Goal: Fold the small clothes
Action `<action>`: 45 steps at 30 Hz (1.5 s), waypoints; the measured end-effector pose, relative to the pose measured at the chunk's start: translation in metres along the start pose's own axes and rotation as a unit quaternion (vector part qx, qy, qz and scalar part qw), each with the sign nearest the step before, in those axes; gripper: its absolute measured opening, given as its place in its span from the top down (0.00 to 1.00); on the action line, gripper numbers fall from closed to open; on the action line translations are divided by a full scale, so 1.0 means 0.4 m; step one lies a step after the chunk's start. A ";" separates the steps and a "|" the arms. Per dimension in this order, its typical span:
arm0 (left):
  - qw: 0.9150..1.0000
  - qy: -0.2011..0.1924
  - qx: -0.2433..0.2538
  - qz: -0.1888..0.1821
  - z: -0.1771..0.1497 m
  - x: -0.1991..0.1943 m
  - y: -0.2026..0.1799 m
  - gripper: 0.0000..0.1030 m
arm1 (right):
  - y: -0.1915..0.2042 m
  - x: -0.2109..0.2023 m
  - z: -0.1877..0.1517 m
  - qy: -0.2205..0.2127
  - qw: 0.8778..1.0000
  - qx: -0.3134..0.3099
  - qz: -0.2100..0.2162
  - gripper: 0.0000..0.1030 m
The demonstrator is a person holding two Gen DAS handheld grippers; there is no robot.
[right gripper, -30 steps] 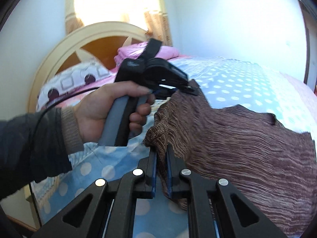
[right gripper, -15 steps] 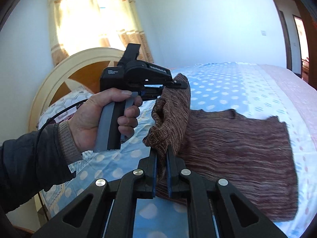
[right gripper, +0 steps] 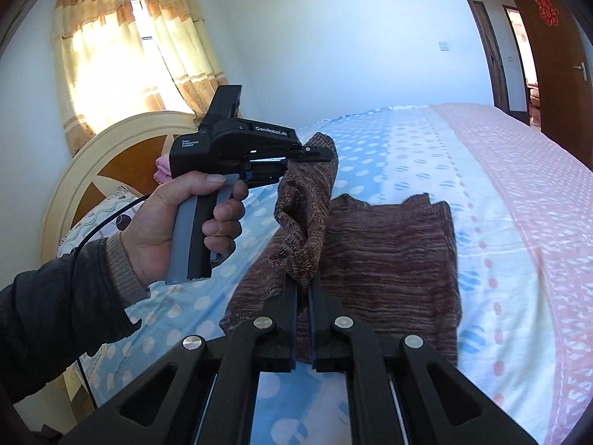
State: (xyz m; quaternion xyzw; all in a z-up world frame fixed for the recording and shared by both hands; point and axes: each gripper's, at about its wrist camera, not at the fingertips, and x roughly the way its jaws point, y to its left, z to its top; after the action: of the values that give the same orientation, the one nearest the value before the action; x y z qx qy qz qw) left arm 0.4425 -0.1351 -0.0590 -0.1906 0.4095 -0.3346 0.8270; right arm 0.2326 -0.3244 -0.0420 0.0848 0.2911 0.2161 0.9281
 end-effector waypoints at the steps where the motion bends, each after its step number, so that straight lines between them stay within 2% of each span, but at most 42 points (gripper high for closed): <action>1: 1.000 0.003 0.002 -0.002 -0.002 0.009 -0.010 0.90 | -0.012 -0.005 -0.005 0.002 1.000 0.003 -0.002 0.96; 9: 0.999 0.034 0.041 0.000 -0.035 0.096 -0.100 0.90 | -0.110 -0.030 -0.058 0.018 0.998 0.050 -0.015 0.96; 16: 0.995 0.054 0.071 0.038 -0.066 0.183 -0.144 0.90 | -0.186 -0.034 -0.095 0.025 0.995 0.093 -0.029 0.96; 20: 0.989 0.073 0.100 0.084 -0.095 0.231 -0.182 0.87 | -0.236 -0.025 -0.121 0.034 0.990 0.133 -0.036 0.96; 22: 0.989 0.073 0.104 0.081 -0.104 0.227 -0.193 0.84 | -0.263 -0.017 -0.143 0.038 0.985 0.162 -0.034 0.96; 23: 0.989 0.067 0.109 0.076 -0.111 0.214 -0.200 0.76 | -0.271 -0.014 -0.151 0.038 0.984 0.172 -0.035 0.96; 24: 0.988 0.061 0.117 0.076 -0.118 0.196 -0.206 0.62 | -0.275 -0.011 -0.159 0.037 0.983 0.176 -0.038 0.96; 25: 0.988 0.053 0.122 0.078 -0.124 0.177 -0.207 0.54 | -0.276 -0.009 -0.163 0.036 0.982 0.179 -0.038 0.96; 26: 0.987 0.037 0.131 0.080 -0.134 0.143 -0.206 0.40 | -0.275 -0.010 -0.163 0.035 0.983 0.176 -0.040 0.96; 27: 0.987 0.026 0.138 0.082 -0.140 0.120 -0.202 0.32 | -0.269 -0.014 -0.162 0.034 0.984 0.172 -0.041 0.96; 29: 0.986 0.008 0.147 0.082 -0.155 0.069 -0.184 0.29 | -0.269 -0.018 -0.160 0.032 0.984 0.172 -0.040 0.96; 31: 0.981 -0.005 0.164 0.101 -0.178 0.023 -0.159 0.29 | -0.274 -0.031 -0.161 0.024 0.982 0.178 -0.053 0.87; 33: 0.974 -0.018 0.184 0.133 -0.219 -0.021 -0.133 0.29 | -0.278 -0.057 -0.155 0.006 0.981 0.178 -0.075 0.61; 34: 0.971 -0.024 0.191 0.142 -0.236 -0.035 -0.125 0.29 | -0.278 -0.074 -0.144 -0.008 0.981 0.174 -0.089 0.59; 35: 0.969 -0.030 0.199 0.146 -0.257 -0.052 -0.114 0.27 | -0.275 -0.086 -0.126 -0.019 0.981 0.163 -0.103 0.59; 36: 0.967 -0.032 0.205 0.149 -0.277 -0.061 -0.103 0.21 | -0.273 -0.089 -0.109 -0.023 0.982 0.153 -0.108 0.59; 39: 0.960 -0.022 0.217 0.174 -0.320 -0.046 -0.075 0.19 | -0.273 -0.056 -0.026 -0.016 0.987 0.129 -0.093 0.59; 42: 0.962 -0.006 0.206 0.179 -0.325 -0.024 -0.058 0.18 | -0.284 0.026 0.057 0.006 0.991 0.113 -0.067 0.59; 45: 0.966 -0.001 0.193 0.172 -0.318 -0.018 -0.045 0.13 | -0.305 0.131 0.110 0.049 0.991 0.099 -0.080 0.59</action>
State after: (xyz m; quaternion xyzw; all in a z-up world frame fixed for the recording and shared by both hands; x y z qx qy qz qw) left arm 0.3297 -0.1477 -0.1198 0.0457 0.3626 -0.2595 0.8939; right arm 0.3395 -0.4108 -0.0672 0.1424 0.3623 0.1147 0.9140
